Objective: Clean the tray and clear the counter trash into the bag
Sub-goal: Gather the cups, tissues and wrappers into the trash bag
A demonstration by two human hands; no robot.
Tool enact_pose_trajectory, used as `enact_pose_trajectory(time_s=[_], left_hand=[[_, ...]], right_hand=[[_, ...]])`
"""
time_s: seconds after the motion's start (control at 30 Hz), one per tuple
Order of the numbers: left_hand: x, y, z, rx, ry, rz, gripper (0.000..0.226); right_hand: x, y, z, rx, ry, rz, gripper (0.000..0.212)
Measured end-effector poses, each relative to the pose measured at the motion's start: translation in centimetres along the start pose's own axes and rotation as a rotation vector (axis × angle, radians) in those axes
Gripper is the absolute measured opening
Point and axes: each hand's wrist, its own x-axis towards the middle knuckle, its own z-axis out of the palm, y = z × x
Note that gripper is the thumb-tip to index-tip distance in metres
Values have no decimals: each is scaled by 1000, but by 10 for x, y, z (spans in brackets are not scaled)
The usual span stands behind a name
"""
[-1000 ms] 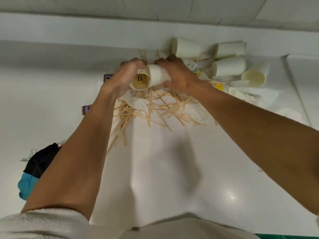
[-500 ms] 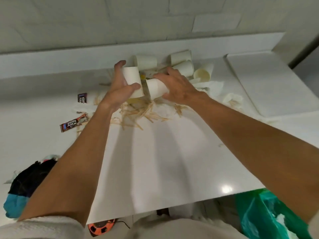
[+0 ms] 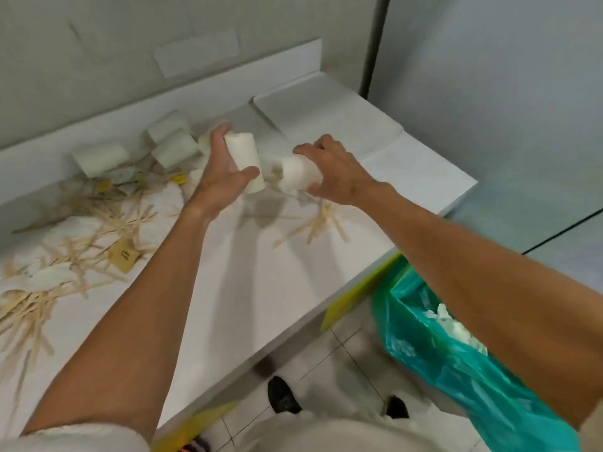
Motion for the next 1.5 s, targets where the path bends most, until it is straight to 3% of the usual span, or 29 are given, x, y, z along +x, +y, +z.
enact_pose_trajectory(time_s=[0.43, 0.73, 0.93, 1.1, 1.3, 1.5], left_hand=[[-32, 58, 342, 130, -417, 116, 82], [-80, -3, 490, 195, -582, -73, 82], [-90, -53, 520, 227, -563, -181, 79], [-92, -62, 519, 247, -536, -221, 73], [-77, -37, 477, 222, -422, -164, 64], [-62, 14, 382, 207, -226, -24, 52]], right_hand=[[-276, 268, -44, 142, 98, 609, 72], [-413, 353, -8, 231, -34, 865, 76], [-430, 375, 24, 201, -152, 915, 83], [-413, 376, 27, 225, -173, 864, 73], [-349, 360, 9, 274, -69, 671, 62], [-250, 295, -17, 324, 57, 398, 54]])
